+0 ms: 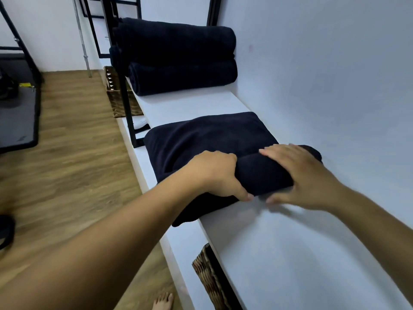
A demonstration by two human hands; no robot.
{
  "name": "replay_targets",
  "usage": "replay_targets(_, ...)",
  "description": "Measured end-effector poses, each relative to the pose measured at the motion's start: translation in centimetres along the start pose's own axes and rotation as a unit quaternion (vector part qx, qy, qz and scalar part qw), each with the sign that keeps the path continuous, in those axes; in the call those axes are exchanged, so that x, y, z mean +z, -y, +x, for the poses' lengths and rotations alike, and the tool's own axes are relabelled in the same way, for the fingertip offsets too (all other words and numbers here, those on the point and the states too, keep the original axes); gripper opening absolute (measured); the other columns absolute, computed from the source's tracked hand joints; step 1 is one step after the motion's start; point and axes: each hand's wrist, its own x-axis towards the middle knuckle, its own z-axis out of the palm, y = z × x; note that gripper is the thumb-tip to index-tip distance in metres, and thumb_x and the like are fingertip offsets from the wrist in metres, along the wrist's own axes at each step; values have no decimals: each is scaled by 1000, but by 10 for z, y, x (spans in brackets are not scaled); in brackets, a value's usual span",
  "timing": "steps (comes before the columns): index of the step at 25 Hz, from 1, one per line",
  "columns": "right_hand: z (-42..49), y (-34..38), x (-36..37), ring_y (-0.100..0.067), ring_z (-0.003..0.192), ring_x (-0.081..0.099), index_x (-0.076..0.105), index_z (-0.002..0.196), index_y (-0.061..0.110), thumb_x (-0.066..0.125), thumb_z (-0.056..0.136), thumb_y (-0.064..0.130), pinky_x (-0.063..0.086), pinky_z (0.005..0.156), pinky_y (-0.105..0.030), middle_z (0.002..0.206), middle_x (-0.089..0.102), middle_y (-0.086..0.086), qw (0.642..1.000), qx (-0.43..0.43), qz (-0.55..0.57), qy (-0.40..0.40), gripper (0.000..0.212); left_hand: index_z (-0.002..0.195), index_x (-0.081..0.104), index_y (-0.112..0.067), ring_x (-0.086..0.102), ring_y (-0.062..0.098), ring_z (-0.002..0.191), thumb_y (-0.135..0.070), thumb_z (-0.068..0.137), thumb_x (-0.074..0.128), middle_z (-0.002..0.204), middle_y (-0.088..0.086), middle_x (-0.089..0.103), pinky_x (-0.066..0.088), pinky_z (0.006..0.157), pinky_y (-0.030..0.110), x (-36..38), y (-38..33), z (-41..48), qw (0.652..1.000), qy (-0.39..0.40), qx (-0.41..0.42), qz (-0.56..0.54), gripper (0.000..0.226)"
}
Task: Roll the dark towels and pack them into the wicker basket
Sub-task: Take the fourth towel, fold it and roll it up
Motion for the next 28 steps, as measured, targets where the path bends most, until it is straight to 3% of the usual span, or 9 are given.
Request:
replay_targets(2, 3, -4, 17, -14, 114, 56, 59, 128, 27, 74, 56, 69, 36, 104, -30, 122, 62, 12, 998, -36, -36, -24, 84, 104, 45, -24, 54, 19, 85, -70, 71, 69, 90, -8, 52, 39, 70, 33, 12, -7, -7, 997, -63, 6, 47, 62)
replay_targets(4, 18, -1, 9, -13, 92, 62, 65, 106, 36, 83, 55, 58, 39, 83, -25, 96, 67, 15, 1000, -13, -11, 8, 59, 133, 36, -13, 49, 31, 111, -64, 83, 60, 121, 6, 50, 39, 85, 40, 39, -18, -20, 973, -171, -4, 154, 75)
replay_targets(6, 34, 2, -9, -4, 87, 60, 65, 101, 42, 92, 51, 48, 43, 76, -25, 89, 67, 18, 996, 38, 18, 80, 57, 153, -2, -1, 22, 49, 139, -56, 96, 45, 153, 29, 19, 19, 110, 63, 63, -30, -35, 953, -209, -29, 215, 92)
replay_targets(9, 66, 3, -36, -3, 88, 67, 69, 98, 43, 96, 51, 35, 54, 81, -30, 90, 72, 20, 962, 102, 65, 245, 54, 146, -26, 5, -9, 59, 142, -55, 99, 37, 156, 37, -13, -11, 109, 72, 84, -33, -46, 945, -206, -46, 249, 99)
replay_targets(14, 114, 8, -44, -13, 97, 71, 74, 95, 41, 95, 57, 25, 55, 92, -36, 98, 76, 14, 926, 124, 88, 346, 47, 153, 2, 1, 32, 52, 135, -75, 86, 42, 149, 31, 30, 23, 110, 67, 76, 4, -26, 924, -250, -64, 283, 108)
replay_targets(18, 83, 3, -36, -4, 115, 58, 59, 126, 44, 87, 65, 46, 45, 100, -28, 124, 61, 26, 982, 95, 61, 154, 66, 147, 16, -2, 49, 41, 114, -74, 85, 49, 134, 23, 44, 36, 100, 57, 53, 13, -7, 927, -239, -60, 282, 101)
replay_targets(22, 25, 12, 30, -29, 147, 32, 36, 152, 17, 51, 86, 62, 22, 121, -50, 157, 37, -7, 989, 25, -112, -95, 81, 140, 26, -9, 53, 30, 98, -73, 81, 56, 121, 10, 51, 37, 81, 43, 27, 23, 3, 942, -243, -48, 226, 92)
replay_targets(26, 16, 12, 64, -30, 152, 19, 31, 155, 15, 63, 92, 46, 15, 123, -55, 162, 29, -9, 980, 0, -98, -173, 77, 133, 34, -14, 50, 24, 86, -77, 81, 51, 115, 4, 55, 33, 73, 37, 10, 25, 8, 952, -211, -39, 220, 83)
replay_targets(28, 28, 7, 61, -30, 150, 25, 35, 153, 15, 66, 90, 44, 16, 123, -55, 159, 36, -8, 978, -3, -104, -178, 77, 139, 31, -14, 52, 27, 101, -76, 83, 48, 126, 7, 53, 38, 84, 40, 6, 20, 2, 955, -207, -46, 208, 85)
